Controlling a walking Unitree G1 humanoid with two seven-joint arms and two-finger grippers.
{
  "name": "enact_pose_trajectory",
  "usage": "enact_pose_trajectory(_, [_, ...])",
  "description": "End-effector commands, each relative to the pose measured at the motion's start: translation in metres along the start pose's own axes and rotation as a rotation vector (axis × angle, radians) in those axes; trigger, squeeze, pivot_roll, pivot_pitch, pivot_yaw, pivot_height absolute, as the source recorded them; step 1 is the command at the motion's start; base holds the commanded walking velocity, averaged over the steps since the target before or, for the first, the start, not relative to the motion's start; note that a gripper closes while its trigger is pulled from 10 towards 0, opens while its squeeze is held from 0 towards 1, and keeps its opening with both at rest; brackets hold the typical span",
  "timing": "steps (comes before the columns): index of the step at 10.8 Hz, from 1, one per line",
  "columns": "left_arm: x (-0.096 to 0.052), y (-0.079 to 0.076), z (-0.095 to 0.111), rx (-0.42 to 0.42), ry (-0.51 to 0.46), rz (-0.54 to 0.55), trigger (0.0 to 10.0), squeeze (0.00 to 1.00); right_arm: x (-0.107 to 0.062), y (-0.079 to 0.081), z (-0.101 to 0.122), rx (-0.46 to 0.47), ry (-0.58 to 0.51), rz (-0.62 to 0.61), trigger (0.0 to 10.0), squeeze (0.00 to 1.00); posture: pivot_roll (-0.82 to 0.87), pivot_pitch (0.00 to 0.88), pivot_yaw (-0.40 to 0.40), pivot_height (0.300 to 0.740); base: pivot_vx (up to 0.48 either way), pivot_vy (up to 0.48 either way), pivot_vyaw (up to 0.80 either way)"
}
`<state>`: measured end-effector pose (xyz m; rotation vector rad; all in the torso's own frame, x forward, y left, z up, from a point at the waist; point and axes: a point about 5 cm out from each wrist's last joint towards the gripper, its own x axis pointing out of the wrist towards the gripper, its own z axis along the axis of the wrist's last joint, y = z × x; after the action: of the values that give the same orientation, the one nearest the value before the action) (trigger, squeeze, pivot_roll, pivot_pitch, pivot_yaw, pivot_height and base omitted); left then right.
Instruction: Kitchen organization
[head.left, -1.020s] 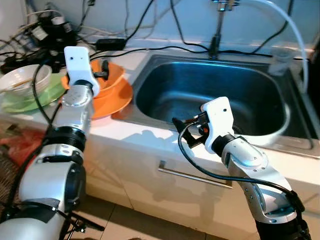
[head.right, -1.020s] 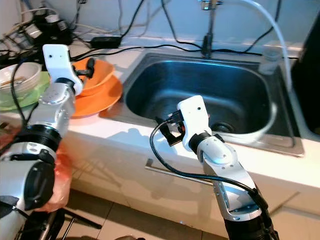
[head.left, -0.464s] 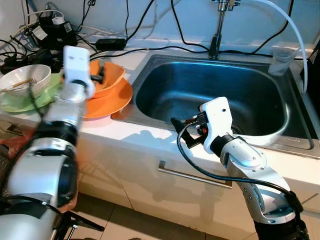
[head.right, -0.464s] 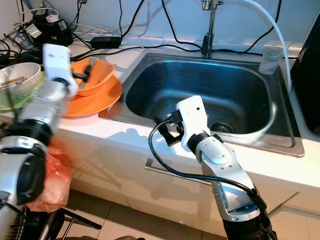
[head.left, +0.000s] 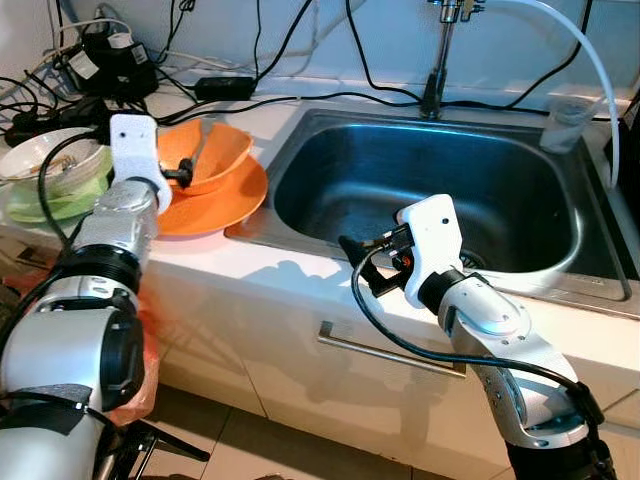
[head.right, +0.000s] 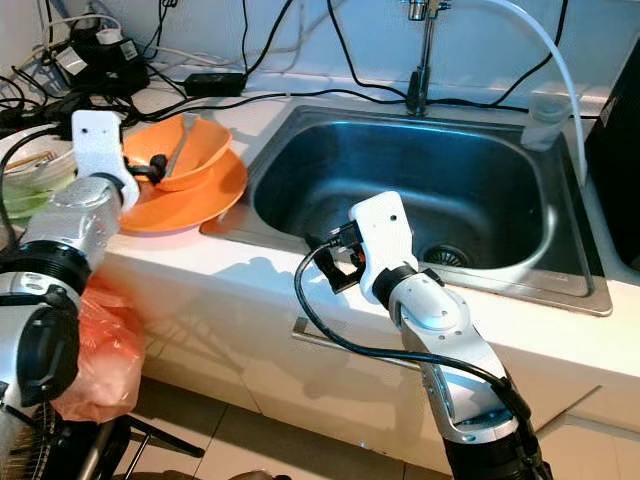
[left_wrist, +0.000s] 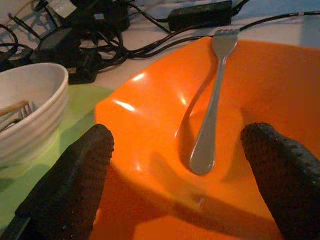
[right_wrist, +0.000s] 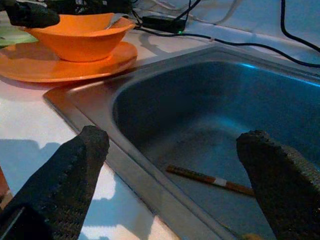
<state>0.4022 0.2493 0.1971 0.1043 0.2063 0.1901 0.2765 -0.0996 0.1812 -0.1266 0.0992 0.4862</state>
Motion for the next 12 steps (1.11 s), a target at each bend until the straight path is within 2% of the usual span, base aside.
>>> enact_pose_trajectory(1, [0.0004,0.0042,0.0062,0.002,0.009,-0.003,10.0,0.00,0.0000,0.0012,-0.0006,0.008,-0.005,0.007,10.0,0.00,-0.03,0.000,0.091,0.740,0.000,0.000,0.00])
enact_pose_trajectory(3, [0.0005,0.0037,0.0089,0.013,0.009,-0.006,10.0,0.00,-0.0011,0.0006,-0.0009,0.010,-0.005,0.001,10.0,0.00,-0.03,0.000,0.092,0.740,0.000,0.000,0.00])
enact_pose_trajectory(6, [0.0006,0.0025,0.0092,-0.123,0.041,-0.003,10.0,0.00,-0.0007,0.0001,-0.0007,0.010,-0.006,0.002,10.0,0.00,-0.03,0.000,0.088,0.740,0.000,0.000,0.00])
enact_pose_trajectory(7, [0.0006,0.0050,0.0112,-0.192,0.042,0.017,10.0,0.00,-0.0006,-0.0004,-0.0007,0.009,-0.006,0.001,10.0,0.00,-0.03,0.000,0.089,0.740,0.000,0.000,0.00])
enact_pose_trajectory(10, [0.0001,0.0089,0.0105,-0.318,0.052,0.094,10.0,0.00,0.0013,-0.0003,0.0000,0.007,-0.009,0.007,10.0,0.00,-0.02,0.000,0.085,0.740,0.000,0.000,0.00])
enact_pose_trajectory(12, [-0.0001,0.0099,0.0154,-0.329,0.036,0.118,10.0,0.00,0.0019,-0.0011,0.0003,0.003,-0.011,0.005,10.0,0.00,-0.02,0.000,0.086,0.740,0.000,0.000,0.00])
